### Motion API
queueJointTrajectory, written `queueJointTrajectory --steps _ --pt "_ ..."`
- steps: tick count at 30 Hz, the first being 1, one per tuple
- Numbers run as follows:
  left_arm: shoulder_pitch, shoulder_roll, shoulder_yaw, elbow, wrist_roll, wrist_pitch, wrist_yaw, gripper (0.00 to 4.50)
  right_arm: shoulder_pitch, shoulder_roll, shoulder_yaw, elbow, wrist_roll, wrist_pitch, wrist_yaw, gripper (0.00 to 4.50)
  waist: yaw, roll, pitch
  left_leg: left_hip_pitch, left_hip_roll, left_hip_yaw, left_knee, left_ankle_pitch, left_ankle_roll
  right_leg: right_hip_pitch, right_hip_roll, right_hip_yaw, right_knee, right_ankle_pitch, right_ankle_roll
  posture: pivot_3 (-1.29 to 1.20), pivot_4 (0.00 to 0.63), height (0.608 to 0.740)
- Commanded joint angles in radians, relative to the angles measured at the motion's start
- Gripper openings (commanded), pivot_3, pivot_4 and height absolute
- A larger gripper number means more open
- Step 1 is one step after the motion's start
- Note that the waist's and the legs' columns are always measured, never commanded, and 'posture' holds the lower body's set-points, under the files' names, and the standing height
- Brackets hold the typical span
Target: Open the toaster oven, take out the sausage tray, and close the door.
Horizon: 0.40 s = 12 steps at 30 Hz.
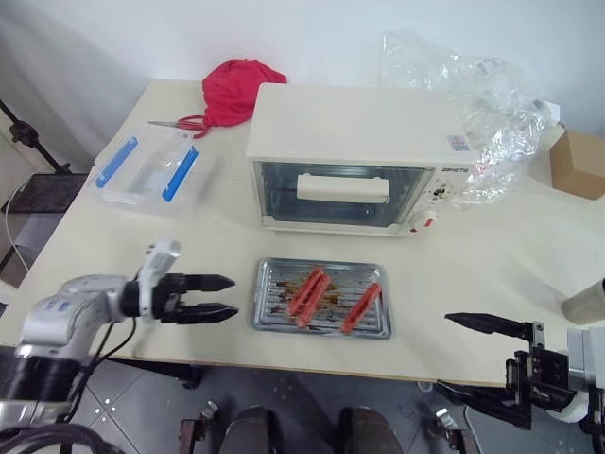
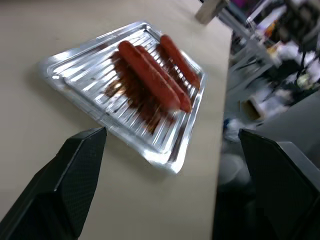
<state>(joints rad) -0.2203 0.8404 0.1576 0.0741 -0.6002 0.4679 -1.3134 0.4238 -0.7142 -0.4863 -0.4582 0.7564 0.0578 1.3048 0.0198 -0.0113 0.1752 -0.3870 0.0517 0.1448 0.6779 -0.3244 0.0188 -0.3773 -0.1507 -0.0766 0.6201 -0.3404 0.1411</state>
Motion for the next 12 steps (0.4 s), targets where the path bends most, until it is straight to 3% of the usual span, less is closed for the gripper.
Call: queueJointTrajectory --steps 1,7,9,11,12 --pt "0.036 -0.013 0.138 0.025 0.034 -0.246 -0.008 4.47 -0.042 -0.021 -0.011 0.026 0.012 -0.015 0.035 4.5 0.001 0.0 0.0 0.0 0.0 0.0 0.0 0.0 0.0 0.0 0.0 0.0 0.0 0.0 0.0 0.0 0.15 0.74" --pt "0.102 -0.003 0.22 0.013 0.068 -0.344 0.043 4.47 -0.163 -0.023 -0.003 0.107 0.028 0.016 0.005 4.5 0.002 0.0 0.0 0.0 0.0 0.001 0.0 -0.002 0.002 0.0 -0.001 -0.001 0.001 0.0 0.0 0.0 0.15 0.74" --pt "0.125 -0.018 0.235 -0.014 0.102 -0.41 0.084 4.47 -0.187 -0.035 0.035 0.139 -0.028 -0.064 0.103 4.5 0.002 0.0 0.0 0.0 0.0 0.001 0.0 -0.002 0.002 0.0 0.0 -0.001 0.001 0.0 0.0 0.0 0.15 0.74" --pt "0.15 -0.006 0.249 -0.062 0.032 -0.302 0.087 4.47 -0.208 -0.029 0.047 0.168 -0.047 -0.079 0.108 4.5 0.001 0.0 0.0 0.0 0.0 0.001 0.0 -0.002 0.002 0.0 0.0 -0.002 0.001 0.0 0.001 0.0 0.15 0.74" --pt "0.165 -0.01 0.248 -0.069 0.049 -0.344 0.079 4.47 -0.214 -0.019 0.041 0.178 -0.044 -0.076 0.088 4.5 0.001 0.0 0.0 0.0 0.0 0.002 0.0 -0.003 0.002 0.0 0.001 -0.003 0.002 0.0 0.001 0.0 0.15 0.74"
